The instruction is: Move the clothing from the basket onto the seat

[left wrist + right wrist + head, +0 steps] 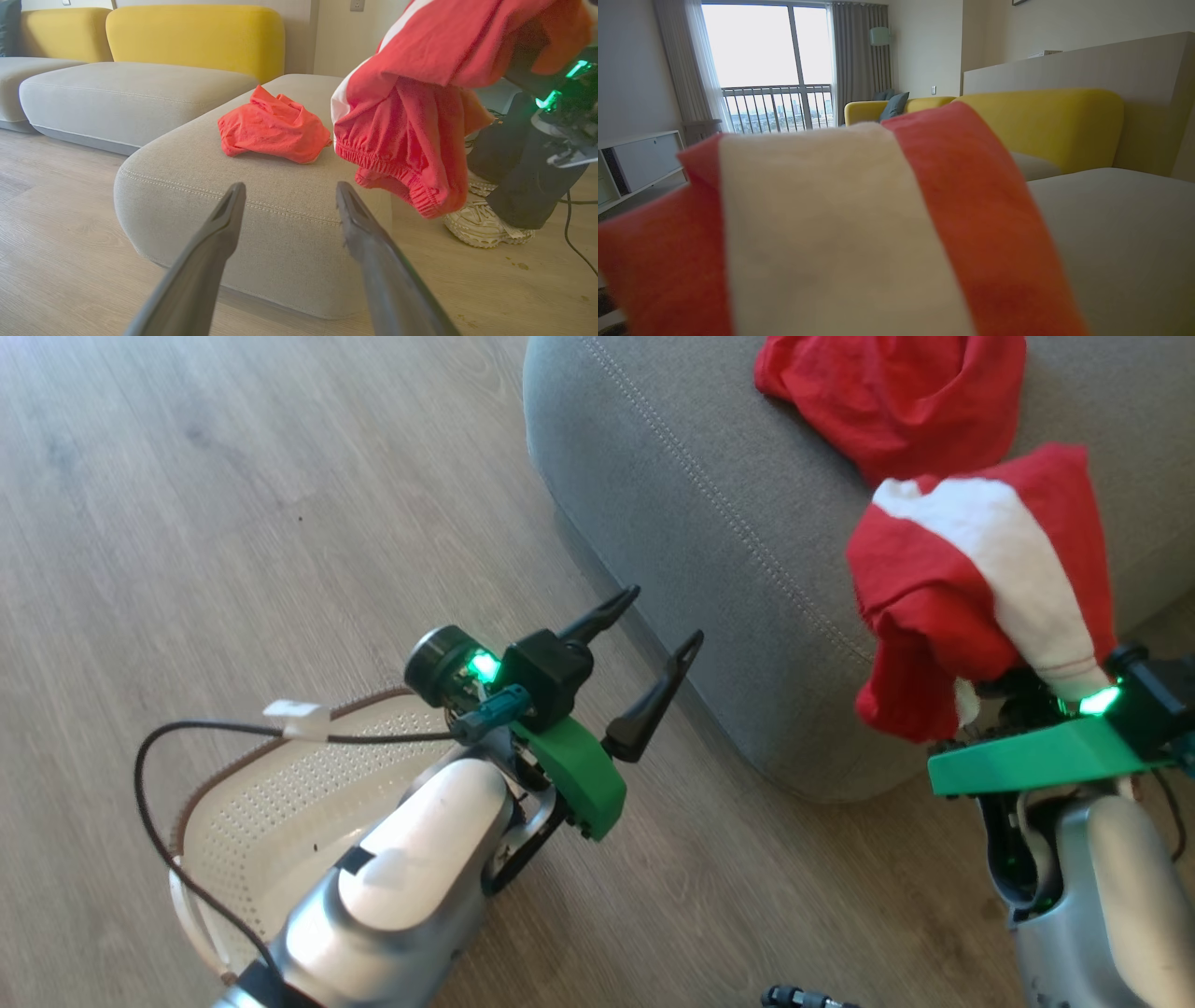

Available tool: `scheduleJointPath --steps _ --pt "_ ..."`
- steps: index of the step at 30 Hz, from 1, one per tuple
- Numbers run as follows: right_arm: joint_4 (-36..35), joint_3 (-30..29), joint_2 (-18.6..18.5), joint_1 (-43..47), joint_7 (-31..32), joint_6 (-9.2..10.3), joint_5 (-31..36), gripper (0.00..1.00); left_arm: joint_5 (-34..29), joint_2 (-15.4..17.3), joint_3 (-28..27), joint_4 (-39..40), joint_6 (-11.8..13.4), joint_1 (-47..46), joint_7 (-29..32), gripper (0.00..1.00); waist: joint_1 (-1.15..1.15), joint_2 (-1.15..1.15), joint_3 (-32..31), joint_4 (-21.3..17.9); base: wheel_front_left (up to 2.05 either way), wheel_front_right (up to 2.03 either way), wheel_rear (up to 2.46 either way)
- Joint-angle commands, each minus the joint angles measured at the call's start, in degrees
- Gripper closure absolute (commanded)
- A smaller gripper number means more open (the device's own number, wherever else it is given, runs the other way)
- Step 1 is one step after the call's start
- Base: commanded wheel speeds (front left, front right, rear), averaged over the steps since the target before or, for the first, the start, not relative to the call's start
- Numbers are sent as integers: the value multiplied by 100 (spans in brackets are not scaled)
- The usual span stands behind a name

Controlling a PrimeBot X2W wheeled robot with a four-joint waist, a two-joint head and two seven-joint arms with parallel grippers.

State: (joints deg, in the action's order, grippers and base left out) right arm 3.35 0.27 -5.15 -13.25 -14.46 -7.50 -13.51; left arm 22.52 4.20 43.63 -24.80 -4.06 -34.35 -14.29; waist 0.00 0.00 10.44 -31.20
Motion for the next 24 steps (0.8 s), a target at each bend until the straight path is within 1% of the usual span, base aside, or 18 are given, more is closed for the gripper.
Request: scheduleJointPath --steps 1,3,6,9,12,15,20,22,23,24 --pt "-253 58 25 -73 -54 1 71 100 -69 45 -263 220 -45 -183 -71 0 0 0 46 6 0 0 0" --pt "-278 1 -8 -112 -54 1 172 100 -117 78 -324 272 -73 -137 -71 0 0 0 119 12 0 0 0" --pt "-237 -124 -211 -360 -54 1 377 100 -199 117 -347 355 -117 -122 -71 0 0 0 323 19 0 0 0" --pt "-86 -255 -442 -764 -54 1 492 100 -283 189 -344 419 -143 -143 -71 0 0 0 591 28 0 0 0" --pt "151 -332 -657 -1270 -54 1 538 100 -346 329 -342 425 -148 -153 -68 0 0 0 907 36 0 0 0" --pt "497 -378 -872 -1842 -54 1 571 100 -416 499 -336 490 -134 -185 -25 0 0 0 1223 51 0 0 0" --pt "1180 -518 -1101 -2757 -54 1 700 100 -506 751 -353 822 -74 -248 140 0 0 0 1731 78 0 0 0" --pt "1520 -697 -1227 -3115 -54 1 772 100 -543 822 -323 974 -76 -285 232 0 0 0 1912 163 0 0 0" --pt "1520 -697 -1227 -3115 -54 1 772 100 -543 822 -323 974 -76 -285 232 0 0 0 1912 163 0 0 0" --pt "1725 -763 -1316 -3289 -54 1 824 100 -562 849 -299 1044 -83 -311 278 0 0 0 2004 218 0 0 0"
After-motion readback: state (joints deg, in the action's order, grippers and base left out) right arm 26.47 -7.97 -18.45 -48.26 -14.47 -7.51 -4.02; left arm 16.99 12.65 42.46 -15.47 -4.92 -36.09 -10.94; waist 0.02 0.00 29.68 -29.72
